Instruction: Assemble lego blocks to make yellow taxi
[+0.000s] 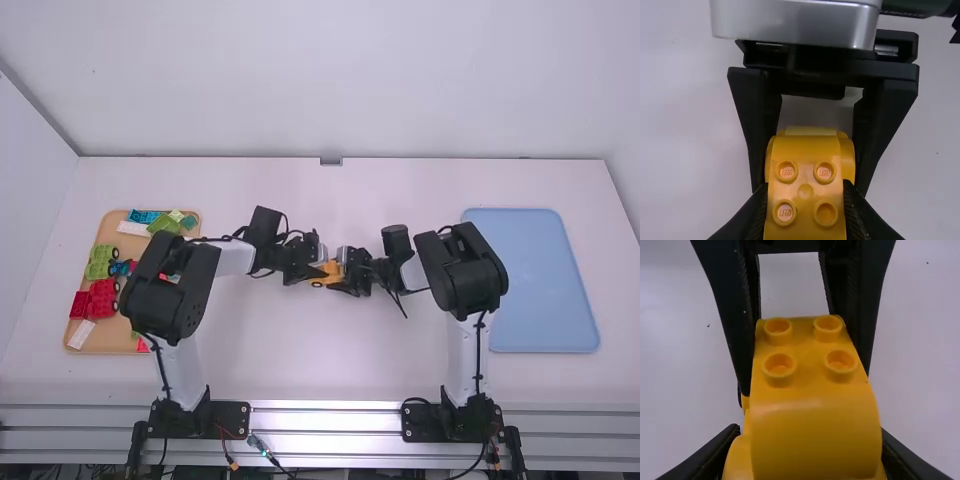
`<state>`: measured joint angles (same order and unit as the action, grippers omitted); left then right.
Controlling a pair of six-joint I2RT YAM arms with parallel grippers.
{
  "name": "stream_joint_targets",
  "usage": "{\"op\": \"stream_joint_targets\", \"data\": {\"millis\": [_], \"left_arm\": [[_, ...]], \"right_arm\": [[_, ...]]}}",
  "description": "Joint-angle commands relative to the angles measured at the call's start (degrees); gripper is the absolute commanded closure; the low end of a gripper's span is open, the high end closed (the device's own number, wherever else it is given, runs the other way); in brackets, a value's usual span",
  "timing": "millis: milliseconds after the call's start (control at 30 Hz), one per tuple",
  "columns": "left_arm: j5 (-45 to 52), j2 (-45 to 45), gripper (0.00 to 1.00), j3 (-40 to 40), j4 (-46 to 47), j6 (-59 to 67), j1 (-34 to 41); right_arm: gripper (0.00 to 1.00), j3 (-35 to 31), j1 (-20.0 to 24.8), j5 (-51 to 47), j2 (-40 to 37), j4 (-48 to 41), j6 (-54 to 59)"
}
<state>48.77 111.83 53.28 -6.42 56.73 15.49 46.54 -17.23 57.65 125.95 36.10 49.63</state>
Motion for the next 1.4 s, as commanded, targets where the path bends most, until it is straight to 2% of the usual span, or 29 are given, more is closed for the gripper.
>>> {"op": "stream_joint_targets", "data": {"millis": [0, 400, 800, 1367], "left_arm": [[-10.5, 3.0, 0.98, -2.4, 1.6, -1.8, 1.8], [-13.8, 3.1, 0.98, -2.3, 6.0, 1.2, 2.2], [-12.1, 3.1, 0.98, -2.4, 8.6, 6.2, 2.2], [-15.5, 3.1, 0.98, -2.3, 9.5, 2.7, 3.9]], "right_arm": [[0.45, 0.0, -1.6, -0.7, 1.4, -0.5, -0.3], [0.45, 0.1, -1.6, -0.7, 1.4, -0.5, -0.3], [0.44, 0.0, -1.6, -0.6, 1.4, -0.5, -0.3], [0.44, 0.0, -1.7, 0.0, 1.4, -0.5, -0.3]]}}
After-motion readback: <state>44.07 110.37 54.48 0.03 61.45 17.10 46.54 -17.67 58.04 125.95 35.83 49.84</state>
